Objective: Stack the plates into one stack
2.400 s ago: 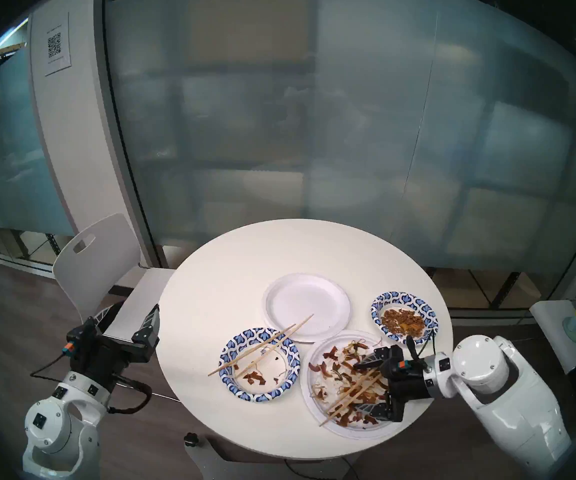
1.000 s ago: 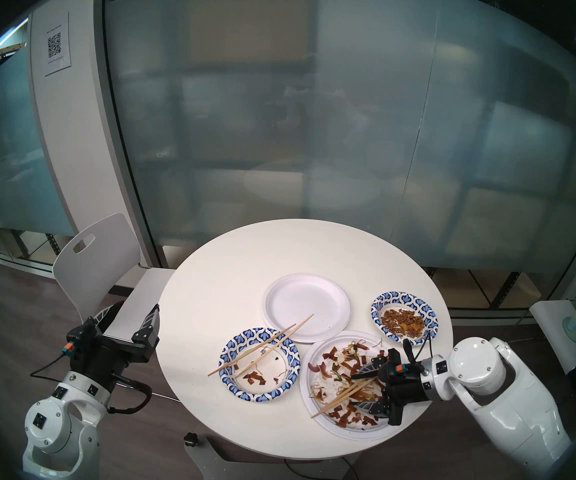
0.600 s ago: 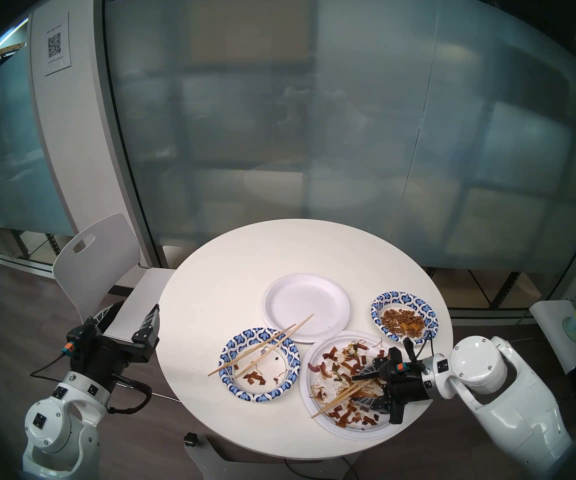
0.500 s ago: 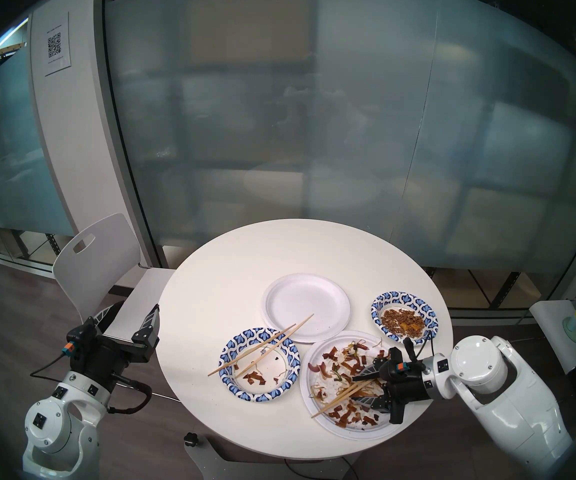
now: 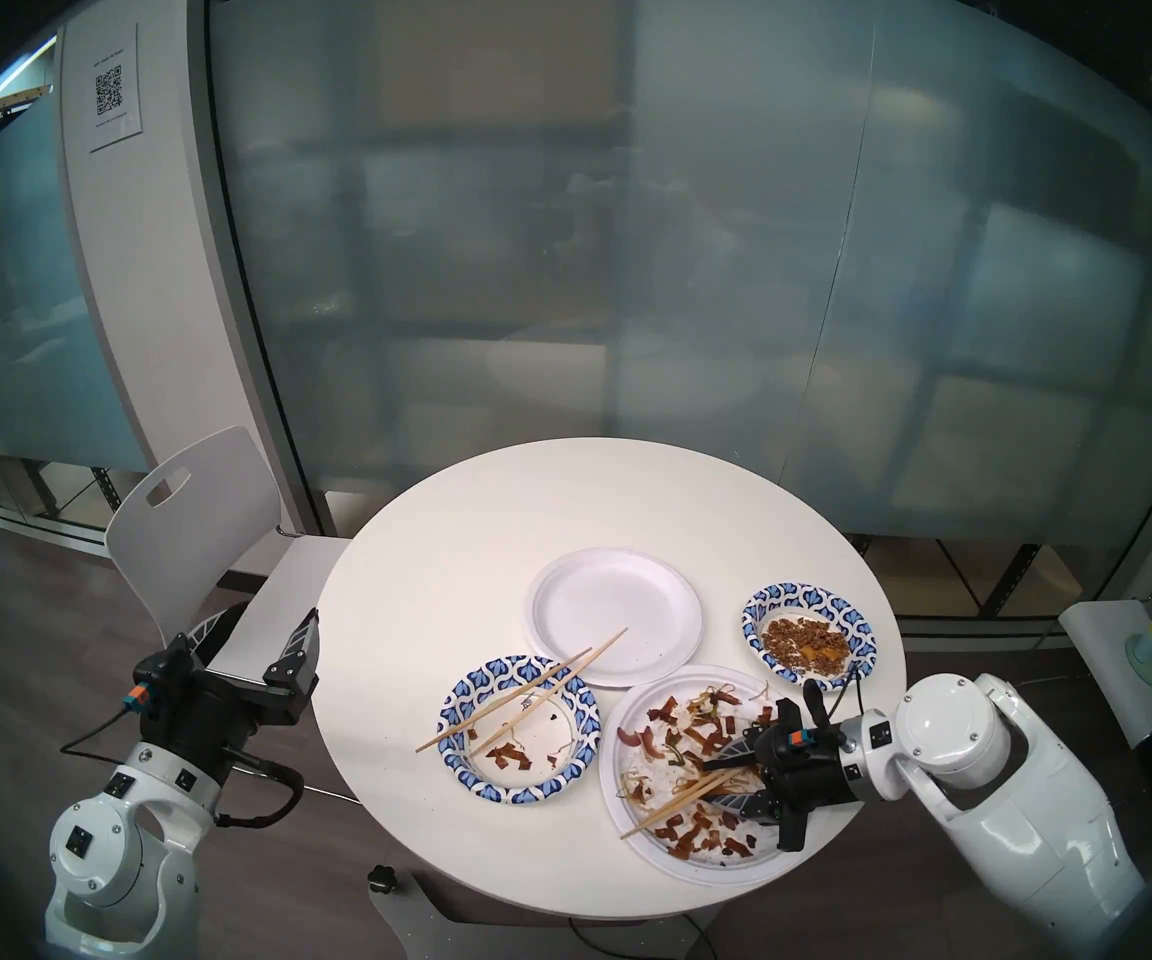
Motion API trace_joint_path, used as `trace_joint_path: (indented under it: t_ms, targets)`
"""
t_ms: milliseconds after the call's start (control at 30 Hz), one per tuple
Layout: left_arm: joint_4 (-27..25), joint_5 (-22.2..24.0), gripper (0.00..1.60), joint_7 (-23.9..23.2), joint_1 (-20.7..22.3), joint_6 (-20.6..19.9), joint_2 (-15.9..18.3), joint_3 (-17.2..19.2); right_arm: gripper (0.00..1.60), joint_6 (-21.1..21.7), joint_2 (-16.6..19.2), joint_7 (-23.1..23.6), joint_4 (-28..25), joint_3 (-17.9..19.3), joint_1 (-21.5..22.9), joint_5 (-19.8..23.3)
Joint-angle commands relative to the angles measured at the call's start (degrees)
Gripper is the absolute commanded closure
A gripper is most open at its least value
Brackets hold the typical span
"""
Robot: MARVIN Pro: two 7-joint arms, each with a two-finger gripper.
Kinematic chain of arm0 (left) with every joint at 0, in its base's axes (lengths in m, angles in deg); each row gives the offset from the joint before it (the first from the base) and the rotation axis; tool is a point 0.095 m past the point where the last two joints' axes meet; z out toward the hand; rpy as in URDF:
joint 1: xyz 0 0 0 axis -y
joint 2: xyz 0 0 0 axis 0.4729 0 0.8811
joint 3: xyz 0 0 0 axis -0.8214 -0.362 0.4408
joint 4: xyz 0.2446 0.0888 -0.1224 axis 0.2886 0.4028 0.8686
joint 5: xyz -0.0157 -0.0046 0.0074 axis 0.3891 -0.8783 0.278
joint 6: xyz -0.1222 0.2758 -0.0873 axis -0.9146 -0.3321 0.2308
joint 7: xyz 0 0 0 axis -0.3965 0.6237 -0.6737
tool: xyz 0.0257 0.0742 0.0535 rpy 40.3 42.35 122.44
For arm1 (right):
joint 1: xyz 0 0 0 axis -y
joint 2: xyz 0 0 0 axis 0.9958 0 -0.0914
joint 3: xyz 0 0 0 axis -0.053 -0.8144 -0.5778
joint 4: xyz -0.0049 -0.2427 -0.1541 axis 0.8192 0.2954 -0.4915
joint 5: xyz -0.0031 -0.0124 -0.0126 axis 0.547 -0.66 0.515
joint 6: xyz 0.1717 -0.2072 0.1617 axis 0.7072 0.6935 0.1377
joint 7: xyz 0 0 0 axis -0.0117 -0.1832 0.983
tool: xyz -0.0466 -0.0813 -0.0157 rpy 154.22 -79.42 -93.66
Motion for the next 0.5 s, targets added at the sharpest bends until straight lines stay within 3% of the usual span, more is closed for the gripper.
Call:
trace_joint_path:
  t_ms: [0, 333, 400, 467]
  targets:
    - [-1.18, -0.12, 0.0, -0.13, -0.03, 0.09, 0.14, -0.06, 0.8, -0.91, -0.11, -0.47, 0.15, -0.04, 0.69, -0.4]
    - [-1.18, -0.13, 0.0, -0.12, -0.03, 0.09, 0.14, -0.06, 0.91, -1.41, -0.06, -0.51, -0.08, 0.09, 0.6, -0.57]
    - [-1.18, -0.12, 0.0, -0.12, -0.03, 0.09, 0.14, -0.06, 0.96, -1.4, 0.03, -0.51, -0.32, 0.23, 0.48, -0.56]
    - [-1.18, -0.12, 0.0, -0.13, -0.03, 0.09, 0.14, -0.06, 1.12, -1.34, 0.19, -0.43, -0.65, 0.49, 0.35, -0.46]
